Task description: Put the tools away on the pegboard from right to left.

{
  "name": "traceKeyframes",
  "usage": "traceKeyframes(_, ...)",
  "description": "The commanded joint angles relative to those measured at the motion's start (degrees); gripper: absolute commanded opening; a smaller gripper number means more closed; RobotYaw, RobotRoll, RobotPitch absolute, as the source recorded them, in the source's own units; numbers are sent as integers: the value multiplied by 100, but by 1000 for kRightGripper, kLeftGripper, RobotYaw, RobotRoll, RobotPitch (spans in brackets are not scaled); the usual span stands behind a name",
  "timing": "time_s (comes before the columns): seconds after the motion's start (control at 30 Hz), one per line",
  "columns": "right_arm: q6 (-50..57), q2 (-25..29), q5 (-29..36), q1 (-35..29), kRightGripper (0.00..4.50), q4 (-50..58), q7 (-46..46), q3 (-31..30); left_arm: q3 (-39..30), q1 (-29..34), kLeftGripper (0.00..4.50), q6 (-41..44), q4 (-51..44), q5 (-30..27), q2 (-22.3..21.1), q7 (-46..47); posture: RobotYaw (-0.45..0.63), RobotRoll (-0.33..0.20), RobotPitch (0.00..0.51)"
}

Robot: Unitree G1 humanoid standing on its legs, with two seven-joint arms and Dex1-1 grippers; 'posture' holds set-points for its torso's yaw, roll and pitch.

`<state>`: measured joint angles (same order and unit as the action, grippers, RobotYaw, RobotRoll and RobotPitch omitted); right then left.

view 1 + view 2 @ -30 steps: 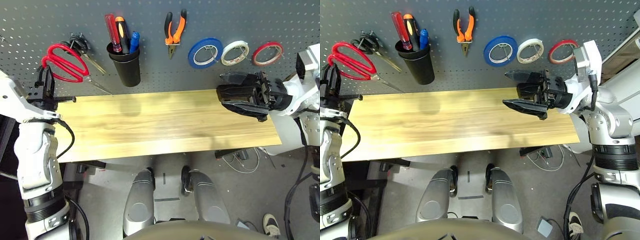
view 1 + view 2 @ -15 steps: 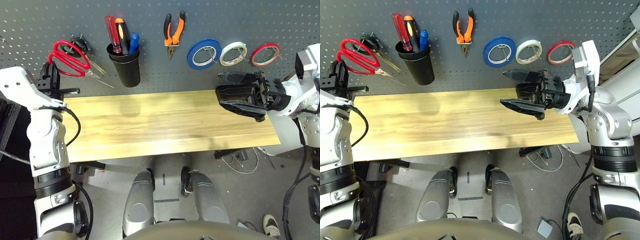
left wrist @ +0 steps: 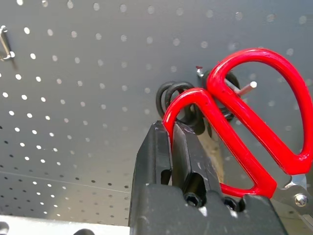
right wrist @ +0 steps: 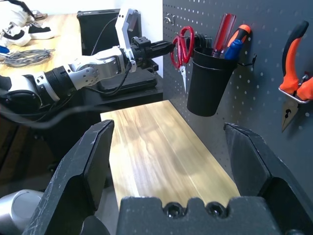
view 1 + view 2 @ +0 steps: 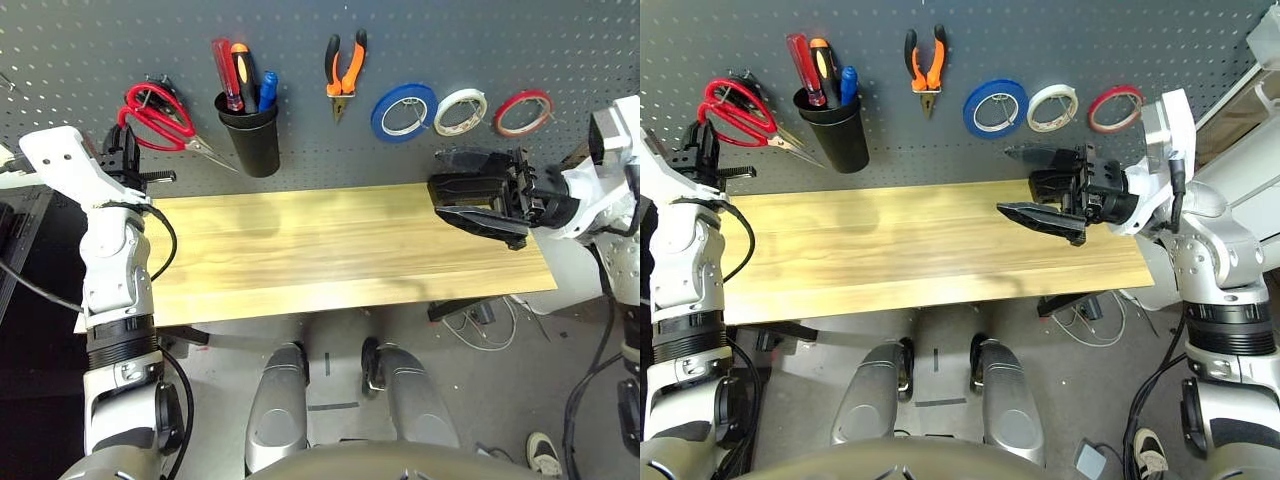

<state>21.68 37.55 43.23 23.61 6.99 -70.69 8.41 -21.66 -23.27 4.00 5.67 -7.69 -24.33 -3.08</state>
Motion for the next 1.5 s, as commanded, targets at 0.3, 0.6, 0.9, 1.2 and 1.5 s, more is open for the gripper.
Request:
traceKeyframes(0.3,-152,-139,-103,-77,4500,14,79,19,309,351,2615,199,47,131,94,-106,-8,0,151)
traceKeyframes(0.6,-647,-456,-563,-433,4500,-238,398,-35,343,1341,4464,148,-339,167,172,-197,-1,0,150)
traceKeyframes(0.9,-1247,-696,-1338,-574,4500,-854,928,-106,325,1911,4464,169,-633,97,344,-232,2,0,155)
traceKeyframes(1.2,-2166,-1371,-2714,-405,4500,-2124,3223,88,133,2286,4464,-501,-359,-40,844,-140,-1,0,156)
traceKeyframes(1.5,-3157,-2073,-2929,-699,4500,-2527,4520,452,-115,2449,4464,-1271,-41,-64,1039,42,-26,0,146)
